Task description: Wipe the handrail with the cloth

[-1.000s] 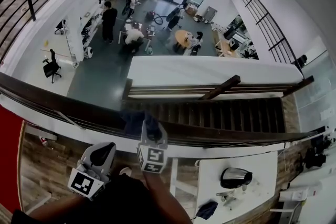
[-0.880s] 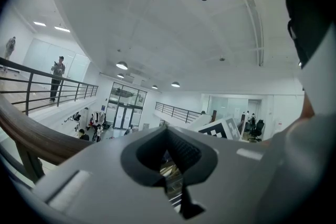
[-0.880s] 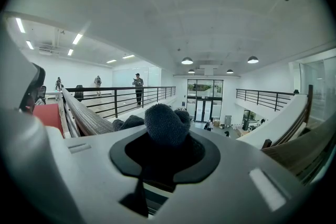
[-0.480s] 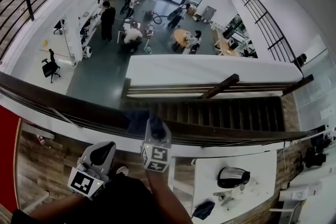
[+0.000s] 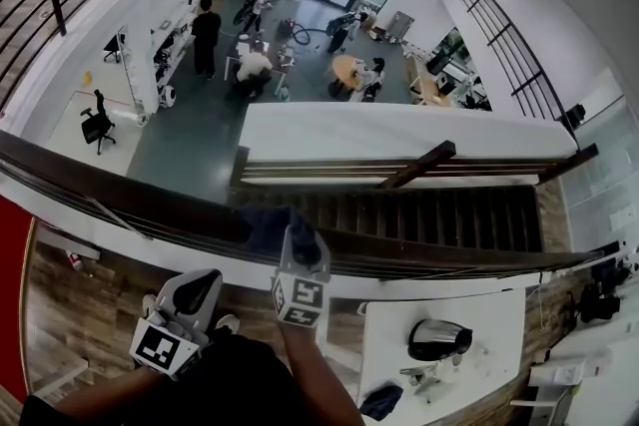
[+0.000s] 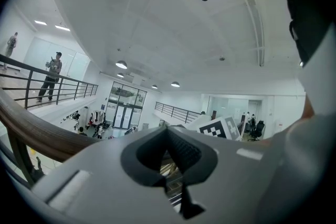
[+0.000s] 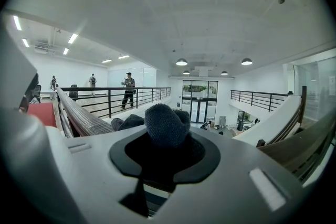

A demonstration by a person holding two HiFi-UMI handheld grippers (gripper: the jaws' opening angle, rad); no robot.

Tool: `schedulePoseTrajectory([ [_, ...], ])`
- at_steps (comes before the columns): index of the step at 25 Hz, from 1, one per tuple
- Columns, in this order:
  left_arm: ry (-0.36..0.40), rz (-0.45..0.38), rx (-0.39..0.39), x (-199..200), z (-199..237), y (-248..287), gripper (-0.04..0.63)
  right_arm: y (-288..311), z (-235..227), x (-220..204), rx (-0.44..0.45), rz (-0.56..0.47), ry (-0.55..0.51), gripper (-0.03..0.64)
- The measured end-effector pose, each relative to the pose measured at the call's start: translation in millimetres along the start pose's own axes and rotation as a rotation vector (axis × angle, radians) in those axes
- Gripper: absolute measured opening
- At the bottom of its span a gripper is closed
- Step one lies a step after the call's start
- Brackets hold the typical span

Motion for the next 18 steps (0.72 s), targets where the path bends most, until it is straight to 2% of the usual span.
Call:
schedulePoseTrajectory([
  [8,-0.005,0.025,0.003,-7,-7,4,0.000,-3,-20,-4,-0.024,-0.003,-0.020,0.095],
  [13,0.010,0.000,-0.020,-6,-14,7,0.000,-7,-38,-6,-0.050,-0.004,-0.006,0.095],
  [18,0.001,0.026,-0.014,-11,-17,4,0.000,-10,-54,-8,-0.077,-0.010,0.010,0.095],
])
Point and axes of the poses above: the fingertips, and each gripper's own axes: y forward along the fingers, z to its left, x out of its top, the point moved 3 cm from there along -y, backward along the fingers, and after that the axes turned 8 degrees about -x, right-handed, at the moved point
